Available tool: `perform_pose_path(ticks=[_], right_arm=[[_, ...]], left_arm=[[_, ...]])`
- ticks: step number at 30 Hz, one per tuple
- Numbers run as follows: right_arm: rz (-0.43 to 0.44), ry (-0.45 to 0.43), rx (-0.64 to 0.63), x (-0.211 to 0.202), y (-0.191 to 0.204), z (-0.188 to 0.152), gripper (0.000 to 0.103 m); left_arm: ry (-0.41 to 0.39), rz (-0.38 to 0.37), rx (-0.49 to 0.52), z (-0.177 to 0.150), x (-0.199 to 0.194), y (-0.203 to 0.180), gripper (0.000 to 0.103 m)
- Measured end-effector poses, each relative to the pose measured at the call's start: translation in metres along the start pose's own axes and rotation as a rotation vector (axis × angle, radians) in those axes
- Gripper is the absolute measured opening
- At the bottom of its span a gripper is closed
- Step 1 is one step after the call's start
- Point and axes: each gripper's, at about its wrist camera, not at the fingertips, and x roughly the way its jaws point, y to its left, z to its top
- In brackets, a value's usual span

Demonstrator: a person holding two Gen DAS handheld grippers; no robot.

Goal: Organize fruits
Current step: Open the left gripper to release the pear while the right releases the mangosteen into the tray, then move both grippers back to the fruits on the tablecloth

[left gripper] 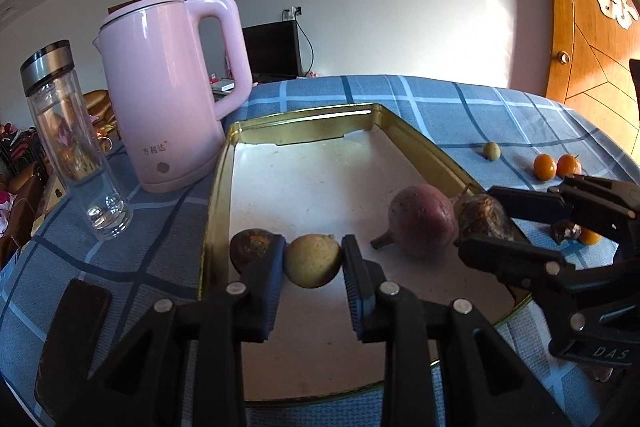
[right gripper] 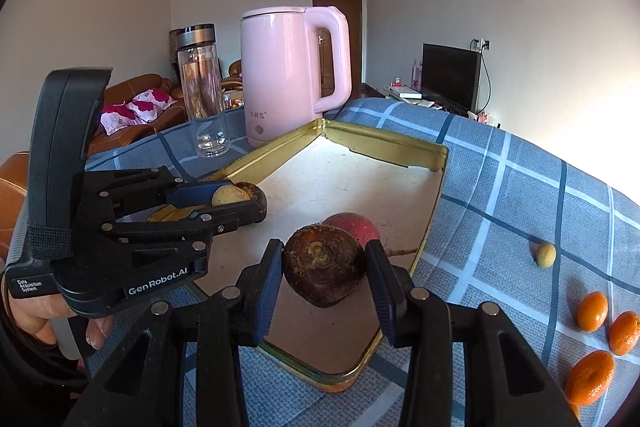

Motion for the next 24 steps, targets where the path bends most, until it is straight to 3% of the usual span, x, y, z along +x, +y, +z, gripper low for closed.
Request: perform_pose_path(ticks=[18, 20, 24], right_arm=[[0.005, 0.088, -0.019, 0.015, 0.004, -0.003, 0.044], [0.002, 0.081, -0.017, 0.014, 0.004, -0.003, 0.045], [-0.01, 0.028, -0.002, 0.004, 0.001, -0.004, 0.058]], left_arm=[[0.035, 0.03, 0.013, 0.0, 0.008, -0.002, 0.032], [0.035, 0.037, 0.01, 0.0, 0.007, -0.001, 0.039], [0.018, 0.052, 0.001, -0.001, 0.003, 0.0, 0.059]])
